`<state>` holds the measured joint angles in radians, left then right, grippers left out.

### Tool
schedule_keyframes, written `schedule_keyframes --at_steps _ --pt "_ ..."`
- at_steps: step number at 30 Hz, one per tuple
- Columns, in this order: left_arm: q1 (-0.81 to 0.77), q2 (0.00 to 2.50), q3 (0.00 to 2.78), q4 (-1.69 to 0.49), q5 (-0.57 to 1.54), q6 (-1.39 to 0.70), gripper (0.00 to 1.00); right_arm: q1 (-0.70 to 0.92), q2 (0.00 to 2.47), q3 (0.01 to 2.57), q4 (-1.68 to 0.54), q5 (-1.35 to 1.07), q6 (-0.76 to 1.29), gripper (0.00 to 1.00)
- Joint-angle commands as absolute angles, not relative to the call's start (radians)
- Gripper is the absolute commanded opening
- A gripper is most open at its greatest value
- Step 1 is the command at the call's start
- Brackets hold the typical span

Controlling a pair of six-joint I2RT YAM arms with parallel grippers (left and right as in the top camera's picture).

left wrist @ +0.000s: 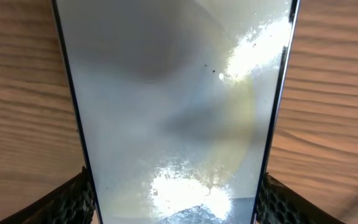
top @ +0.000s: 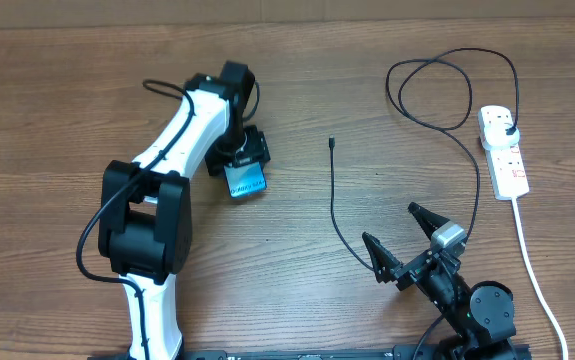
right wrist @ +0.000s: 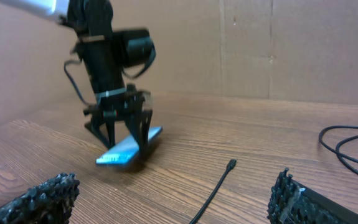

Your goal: Plug charger to phone and switch on socket

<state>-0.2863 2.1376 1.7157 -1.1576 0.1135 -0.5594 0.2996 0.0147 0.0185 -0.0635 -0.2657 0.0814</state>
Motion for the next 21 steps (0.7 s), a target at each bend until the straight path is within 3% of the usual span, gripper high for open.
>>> schedule_keyframes --at_steps 1,5,10,14,21 --pt "-0.286 2.132 1.821 -1.205 0.171 -0.577 0.49 0.292 0.003 0.008 -0.057 -0.271 0.082 1.00" --pt "-0.286 2.132 1.880 -1.252 0.234 -0.577 0.46 0.292 0.003 0.008 -0.056 -0.304 0.114 1.00" --pt "-0.286 2.132 1.884 -1.253 0.281 -0.611 0.42 0.292 0.003 0.008 -0.052 -0.496 0.659 1.00" --pt "-0.286 2.132 1.884 -1.252 0.328 -0.662 0.37 0.292 0.003 0.008 -0.046 -0.533 0.897 1.00" --pt "-0.287 2.132 1.884 -1.248 0.371 -0.711 0.31 0.297 0.006 0.009 0.022 -0.525 0.840 1.00"
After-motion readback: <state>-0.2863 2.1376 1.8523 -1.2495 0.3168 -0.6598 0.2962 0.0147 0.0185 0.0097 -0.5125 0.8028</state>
